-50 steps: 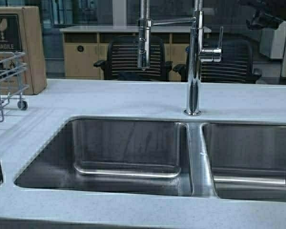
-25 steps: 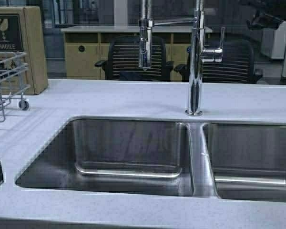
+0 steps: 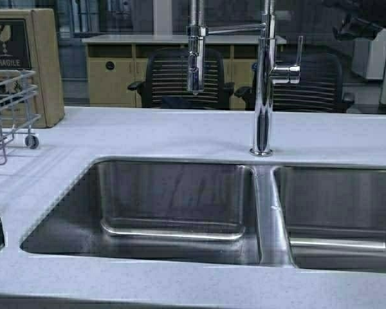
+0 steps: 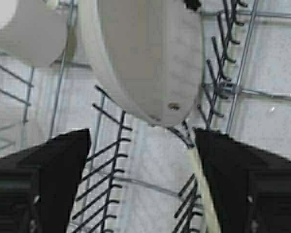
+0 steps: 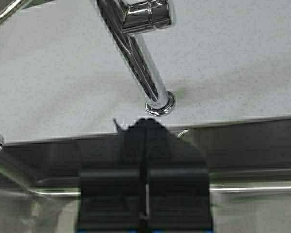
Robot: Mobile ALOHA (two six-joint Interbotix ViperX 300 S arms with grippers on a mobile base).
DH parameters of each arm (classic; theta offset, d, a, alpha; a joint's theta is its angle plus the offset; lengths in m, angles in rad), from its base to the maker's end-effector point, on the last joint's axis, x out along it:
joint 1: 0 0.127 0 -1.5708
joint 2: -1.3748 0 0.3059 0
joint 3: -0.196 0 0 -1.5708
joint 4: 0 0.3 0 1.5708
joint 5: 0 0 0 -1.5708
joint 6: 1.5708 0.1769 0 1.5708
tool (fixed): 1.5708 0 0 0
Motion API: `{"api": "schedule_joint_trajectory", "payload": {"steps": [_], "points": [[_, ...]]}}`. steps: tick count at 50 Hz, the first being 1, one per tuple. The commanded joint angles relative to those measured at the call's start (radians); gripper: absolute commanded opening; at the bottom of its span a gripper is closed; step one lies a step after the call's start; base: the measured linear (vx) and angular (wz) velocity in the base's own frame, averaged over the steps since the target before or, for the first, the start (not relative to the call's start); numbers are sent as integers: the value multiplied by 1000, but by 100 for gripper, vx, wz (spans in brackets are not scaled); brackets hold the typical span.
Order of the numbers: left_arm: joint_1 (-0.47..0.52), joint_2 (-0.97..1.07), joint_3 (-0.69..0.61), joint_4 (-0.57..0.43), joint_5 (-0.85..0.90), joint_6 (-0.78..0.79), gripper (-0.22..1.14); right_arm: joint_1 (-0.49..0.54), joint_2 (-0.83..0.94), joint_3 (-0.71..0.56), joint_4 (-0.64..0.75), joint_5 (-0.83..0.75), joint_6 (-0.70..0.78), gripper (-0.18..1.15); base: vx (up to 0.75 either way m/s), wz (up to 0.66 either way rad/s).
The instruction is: Wash the pan
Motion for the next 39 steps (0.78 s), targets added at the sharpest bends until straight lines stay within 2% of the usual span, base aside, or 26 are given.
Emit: {"api": "schedule_joint_trajectory", "payload": {"steps": [1, 21, 39], "points": [[-15, -63, -23, -2, 5, 0, 97, 2, -6, -20, 2, -9, 2, 6, 0, 0], [-41, -172, -2, -2, 6, 0, 97, 2, -6, -20, 0, -9, 2, 6, 0, 0], [-41, -175, 2, -3, 6, -2, 97, 2, -6, -17, 2, -9, 0, 6, 0, 0]]}}
